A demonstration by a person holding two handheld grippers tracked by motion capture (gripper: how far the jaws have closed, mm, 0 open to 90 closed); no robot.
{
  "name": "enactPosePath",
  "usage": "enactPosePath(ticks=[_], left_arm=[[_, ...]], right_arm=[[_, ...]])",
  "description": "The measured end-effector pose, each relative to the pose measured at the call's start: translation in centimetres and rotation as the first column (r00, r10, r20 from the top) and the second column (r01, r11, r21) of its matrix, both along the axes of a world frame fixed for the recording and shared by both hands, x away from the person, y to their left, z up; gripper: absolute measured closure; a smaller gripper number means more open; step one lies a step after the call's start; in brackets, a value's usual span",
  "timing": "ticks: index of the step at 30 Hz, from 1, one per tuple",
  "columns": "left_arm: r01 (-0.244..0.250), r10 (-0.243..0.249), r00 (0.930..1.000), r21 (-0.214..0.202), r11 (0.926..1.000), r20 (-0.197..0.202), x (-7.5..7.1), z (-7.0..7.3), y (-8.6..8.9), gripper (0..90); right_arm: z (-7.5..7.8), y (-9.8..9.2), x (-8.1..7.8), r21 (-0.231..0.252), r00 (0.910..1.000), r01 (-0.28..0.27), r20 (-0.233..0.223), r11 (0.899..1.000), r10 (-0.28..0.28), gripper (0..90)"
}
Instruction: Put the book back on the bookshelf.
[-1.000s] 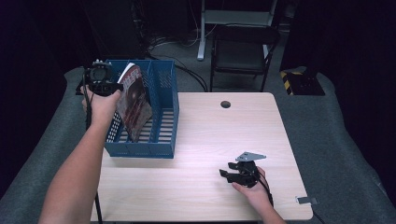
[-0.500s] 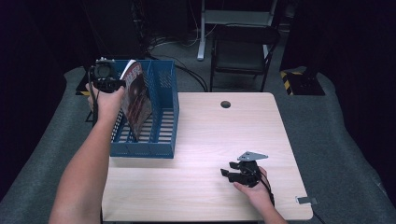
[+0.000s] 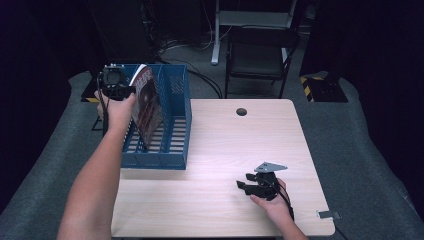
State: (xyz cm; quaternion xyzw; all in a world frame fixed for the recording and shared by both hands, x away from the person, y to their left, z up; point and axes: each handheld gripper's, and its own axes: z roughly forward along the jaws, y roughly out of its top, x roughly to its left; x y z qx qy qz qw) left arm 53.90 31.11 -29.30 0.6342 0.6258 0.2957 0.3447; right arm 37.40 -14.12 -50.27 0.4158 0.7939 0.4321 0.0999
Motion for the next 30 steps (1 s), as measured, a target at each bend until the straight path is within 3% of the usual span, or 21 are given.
enactPosePath(ticks=[11, 30], left_arm=[[-0.001, 0.0, 0.9999, 0.013, 0.9999, 0.012, 0.1, -0.28, -0.04, 84.1], [0.016, -0.016, 0.9999, -0.016, 0.9997, 0.006, 0.03, -0.77, 0.37, 82.6]], right_arm=[[0.1, -0.05, -0.06, 0.001, 1.0, 0.002, -0.004, 1.0, -0.002, 46.4], [0.18, -0.03, -0.07, 0.001, 1.0, -0.001, -0.002, 1.0, 0.001, 46.4]])
